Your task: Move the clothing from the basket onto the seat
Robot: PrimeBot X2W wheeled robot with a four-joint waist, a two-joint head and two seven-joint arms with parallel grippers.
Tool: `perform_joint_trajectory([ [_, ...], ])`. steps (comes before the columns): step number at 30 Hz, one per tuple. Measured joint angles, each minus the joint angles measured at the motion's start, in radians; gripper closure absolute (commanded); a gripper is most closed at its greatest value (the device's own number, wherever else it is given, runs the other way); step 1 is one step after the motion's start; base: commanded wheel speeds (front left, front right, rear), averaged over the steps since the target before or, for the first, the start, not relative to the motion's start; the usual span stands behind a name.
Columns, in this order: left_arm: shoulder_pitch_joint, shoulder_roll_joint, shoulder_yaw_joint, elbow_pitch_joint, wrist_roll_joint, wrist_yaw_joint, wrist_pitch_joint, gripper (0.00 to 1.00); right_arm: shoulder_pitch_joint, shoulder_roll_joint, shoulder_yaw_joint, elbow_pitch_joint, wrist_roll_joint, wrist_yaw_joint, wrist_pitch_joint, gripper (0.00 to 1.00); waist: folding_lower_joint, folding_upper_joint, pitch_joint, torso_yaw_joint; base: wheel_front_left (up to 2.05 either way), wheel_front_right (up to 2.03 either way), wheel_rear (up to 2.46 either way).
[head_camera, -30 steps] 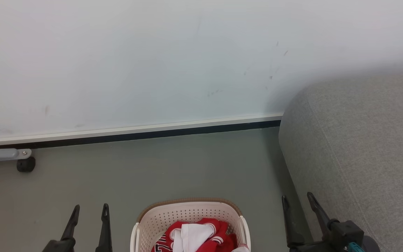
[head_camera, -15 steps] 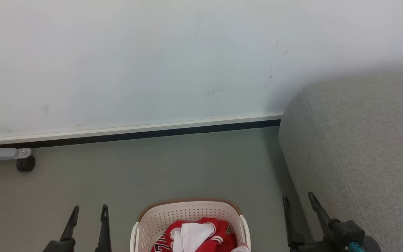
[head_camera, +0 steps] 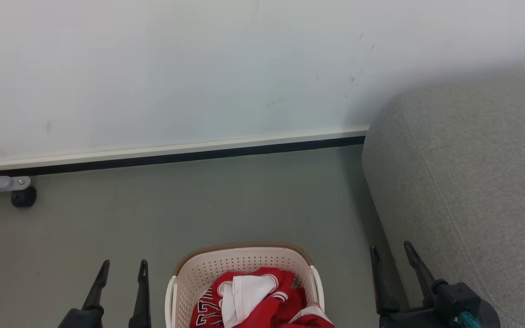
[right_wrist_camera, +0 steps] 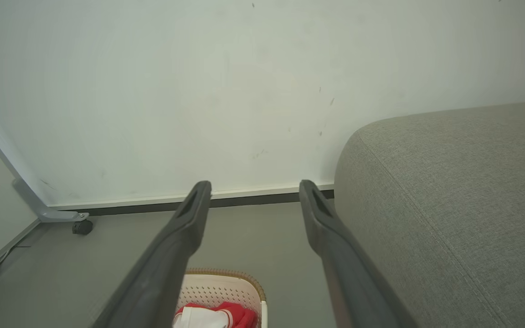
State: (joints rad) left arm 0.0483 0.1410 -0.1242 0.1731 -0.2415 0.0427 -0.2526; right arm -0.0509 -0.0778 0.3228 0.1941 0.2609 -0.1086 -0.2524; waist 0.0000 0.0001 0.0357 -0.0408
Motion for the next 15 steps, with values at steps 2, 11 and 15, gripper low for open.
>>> perform_joint_trajectory([
  [2, -0.002, 0.000, -0.006, -0.004, 0.002, 0.000, 0.000, 0.00, 0.000, 0.000, -0.003, -0.004, -0.002, 0.000, 0.000, 0.00, 0.0000, 0.0000, 0.009, -0.001, 0.00, 0.00, 0.00],
  [11, -0.078, -0.011, -0.060, 0.014, 0.024, -0.032, 0.000, 0.00, -0.047, 0.001, -0.043, -0.056, -0.015, -0.001, -0.001, 0.00, 0.0001, 0.0000, 0.118, -0.015, 0.00, 0.00, 0.00],
  [15, -0.117, -0.015, -0.084, 0.045, 0.040, -0.044, 0.000, 0.00, -0.080, 0.001, -0.055, -0.075, -0.023, -0.002, -0.001, 0.00, 0.0001, 0.0000, 0.173, -0.024, 0.00, 0.00, 0.00],
])
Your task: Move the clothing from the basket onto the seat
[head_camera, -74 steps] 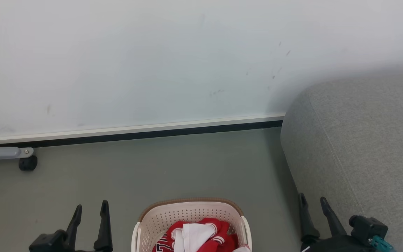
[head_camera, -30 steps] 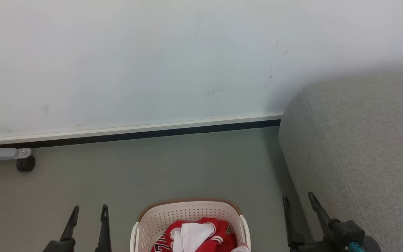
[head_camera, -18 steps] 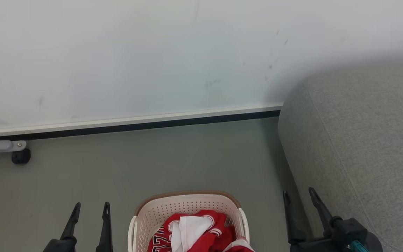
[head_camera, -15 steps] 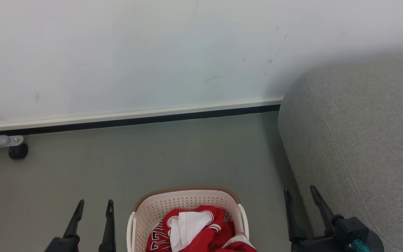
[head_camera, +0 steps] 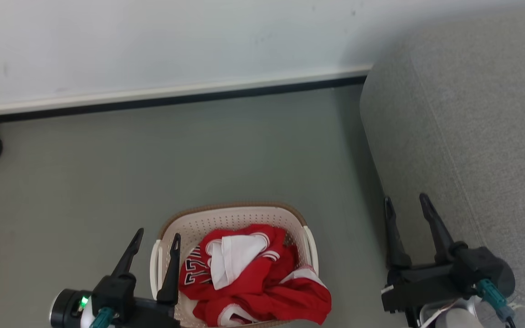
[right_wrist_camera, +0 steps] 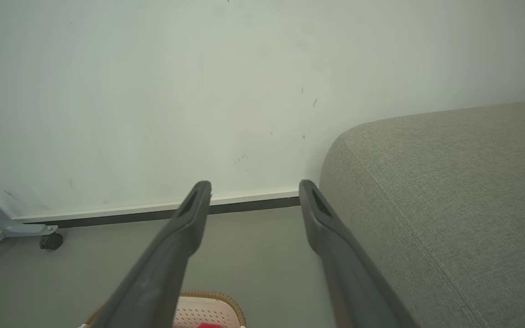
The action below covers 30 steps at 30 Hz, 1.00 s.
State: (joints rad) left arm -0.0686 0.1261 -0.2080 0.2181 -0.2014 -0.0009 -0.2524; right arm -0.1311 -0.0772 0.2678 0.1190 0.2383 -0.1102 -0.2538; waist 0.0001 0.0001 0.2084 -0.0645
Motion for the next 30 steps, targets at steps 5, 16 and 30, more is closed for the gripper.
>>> perform_joint_trajectory([
  [5, -0.064, 0.000, -0.029, 0.052, 0.023, -0.010, 0.013, 0.00, -0.052, 0.000, -0.006, -0.031, -0.012, 0.000, 0.000, 0.00, 0.0001, 0.0000, 0.071, -0.016, 0.00, 0.00, 0.00],
  [16, -0.220, -0.005, -0.097, 0.185, 0.085, -0.044, 0.058, 0.00, -0.137, 0.001, -0.041, -0.088, -0.029, -0.003, -0.003, 0.00, 0.0001, 0.0000, 0.231, -0.060, 0.00, 0.00, 0.00],
  [30, -0.405, -0.003, -0.110, 0.352, 0.128, -0.052, 0.094, 0.00, -0.250, 0.006, -0.045, -0.153, -0.038, -0.004, -0.003, 0.00, 0.0001, 0.0001, 0.456, -0.120, 0.00, 0.00, 0.00],
])
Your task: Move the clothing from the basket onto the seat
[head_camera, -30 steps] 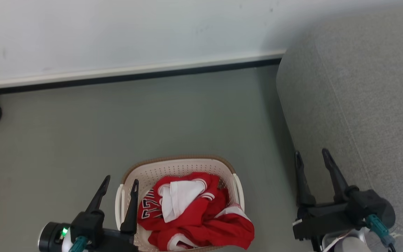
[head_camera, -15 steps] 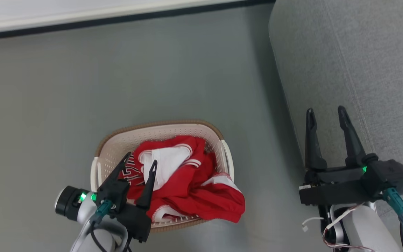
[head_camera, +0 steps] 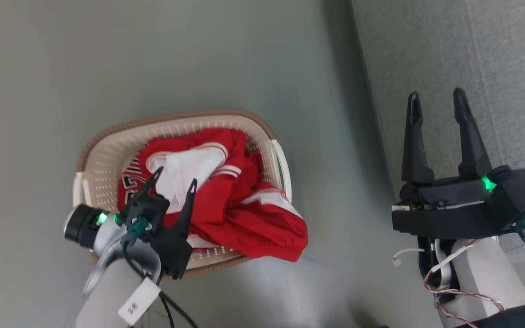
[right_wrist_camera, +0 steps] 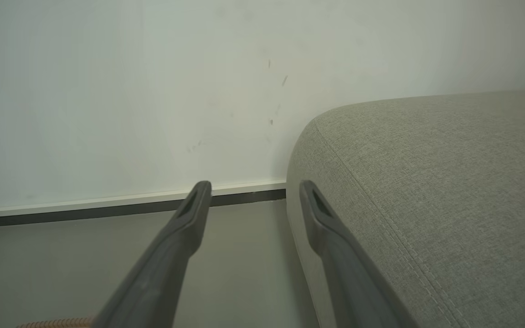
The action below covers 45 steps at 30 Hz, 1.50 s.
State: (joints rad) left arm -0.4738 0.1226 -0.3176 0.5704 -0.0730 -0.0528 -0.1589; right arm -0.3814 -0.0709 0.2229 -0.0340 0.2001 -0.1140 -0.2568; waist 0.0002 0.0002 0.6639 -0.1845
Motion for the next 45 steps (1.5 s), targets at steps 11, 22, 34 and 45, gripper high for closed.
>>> perform_joint_trajectory([
  [11, -0.131, 0.014, 0.012, 0.108, 0.015, 0.005, 0.013, 0.00, -0.060, 0.007, -0.004, -0.024, 0.000, 0.000, 0.000, 0.00, 0.0000, 0.0000, 0.172, -0.036, 0.00, 0.00, 0.00],
  [22, -0.201, 0.022, 0.023, 0.202, 0.019, 0.026, -0.002, 0.00, -0.064, 0.012, -0.006, -0.010, 0.000, 0.000, 0.000, 0.00, -0.0002, -0.0001, 0.251, -0.054, 0.00, 0.00, 0.00],
  [34, -0.302, 0.055, 0.055, 0.272, 0.018, 0.036, -0.001, 0.00, -0.081, 0.015, 0.006, -0.017, -0.001, 0.000, 0.000, 0.00, -0.0002, -0.0001, 0.290, -0.070, 0.00, 0.00, 0.00],
  [45, -0.343, 0.026, 0.038, 0.331, 0.019, 0.031, -0.003, 0.20, -0.081, 0.017, 0.009, -0.007, -0.001, 0.000, 0.000, 0.00, -0.0002, -0.0001, 0.315, -0.084, 0.00, 0.00, 0.00],
])
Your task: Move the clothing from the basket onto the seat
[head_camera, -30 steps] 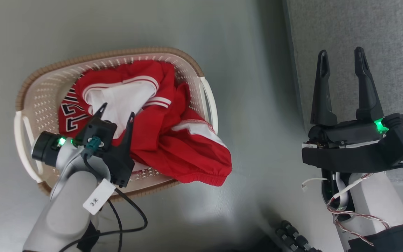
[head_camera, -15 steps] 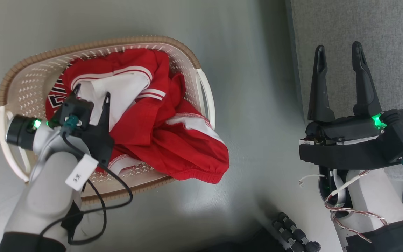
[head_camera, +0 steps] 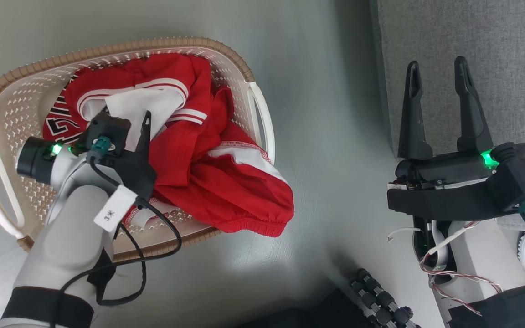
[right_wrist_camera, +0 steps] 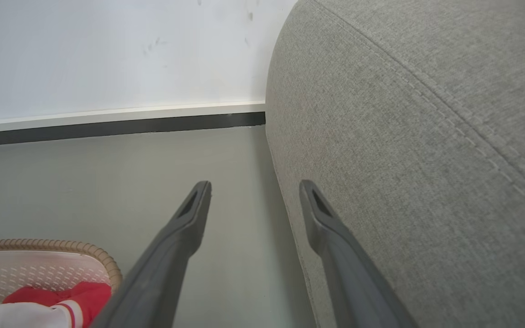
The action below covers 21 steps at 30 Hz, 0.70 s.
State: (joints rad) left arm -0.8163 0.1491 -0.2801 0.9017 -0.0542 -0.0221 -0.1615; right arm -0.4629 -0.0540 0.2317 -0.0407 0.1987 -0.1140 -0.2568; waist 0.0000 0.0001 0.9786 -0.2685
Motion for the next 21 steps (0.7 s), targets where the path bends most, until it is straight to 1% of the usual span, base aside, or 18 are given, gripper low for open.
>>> perform_joint_trajectory([
  [1, -0.001, -0.002, -0.004, 0.003, 0.000, -0.006, -0.001, 0.53, 0.000, 0.000, 0.000, 0.003, 0.000, 0.000, 0.000, 0.00, 0.0000, 0.0000, 0.000, 0.000, 0.00, 0.00, 0.00],
  [2, -0.002, -0.003, -0.008, 0.007, 0.000, -0.007, -0.008, 0.63, -0.001, 0.000, 0.000, 0.007, 0.000, 0.000, 0.000, 0.00, 0.0000, -0.0001, 0.001, 0.000, 0.00, 0.00, 0.00],
  [3, -0.003, -0.005, -0.013, 0.013, 0.000, -0.014, -0.009, 0.70, -0.001, 0.000, 0.001, 0.011, 0.000, 0.000, 0.000, 0.00, 0.0000, -0.0001, 0.001, 0.000, 0.00, 0.00, 0.00],
  [4, -0.004, -0.009, -0.017, 0.020, 0.000, -0.015, -0.016, 0.82, -0.002, 0.001, 0.001, 0.015, 0.000, 0.000, 0.000, 0.00, 0.0000, -0.0001, -0.001, 0.000, 0.00, 0.00, 0.00],
  [6, -0.004, -0.019, -0.026, 0.027, 0.002, -0.023, -0.026, 1.00, -0.002, 0.001, 0.001, 0.018, 0.000, 0.000, 0.000, 0.00, 0.0000, -0.0001, -0.005, 0.002, 0.00, 0.00, 0.00],
  [11, -0.004, -0.035, -0.044, 0.040, 0.004, -0.036, -0.047, 1.00, -0.005, 0.001, -0.003, 0.041, 0.000, 0.000, 0.000, 0.00, 0.0000, -0.0001, -0.023, 0.008, 0.00, 0.00, 0.00],
  [16, 0.005, -0.055, -0.053, 0.054, 0.003, -0.050, -0.071, 1.00, -0.019, 0.001, -0.008, 0.072, 0.000, 0.000, 0.000, 0.00, 0.0000, -0.0001, -0.063, 0.018, 0.00, 0.00, 0.00],
  [21, 0.026, -0.063, -0.064, 0.053, 0.000, -0.066, -0.082, 1.00, -0.018, 0.001, -0.021, 0.112, 0.000, 0.000, 0.000, 0.00, -0.0001, -0.0001, -0.108, 0.030, 0.00, 0.00, 0.00],
])
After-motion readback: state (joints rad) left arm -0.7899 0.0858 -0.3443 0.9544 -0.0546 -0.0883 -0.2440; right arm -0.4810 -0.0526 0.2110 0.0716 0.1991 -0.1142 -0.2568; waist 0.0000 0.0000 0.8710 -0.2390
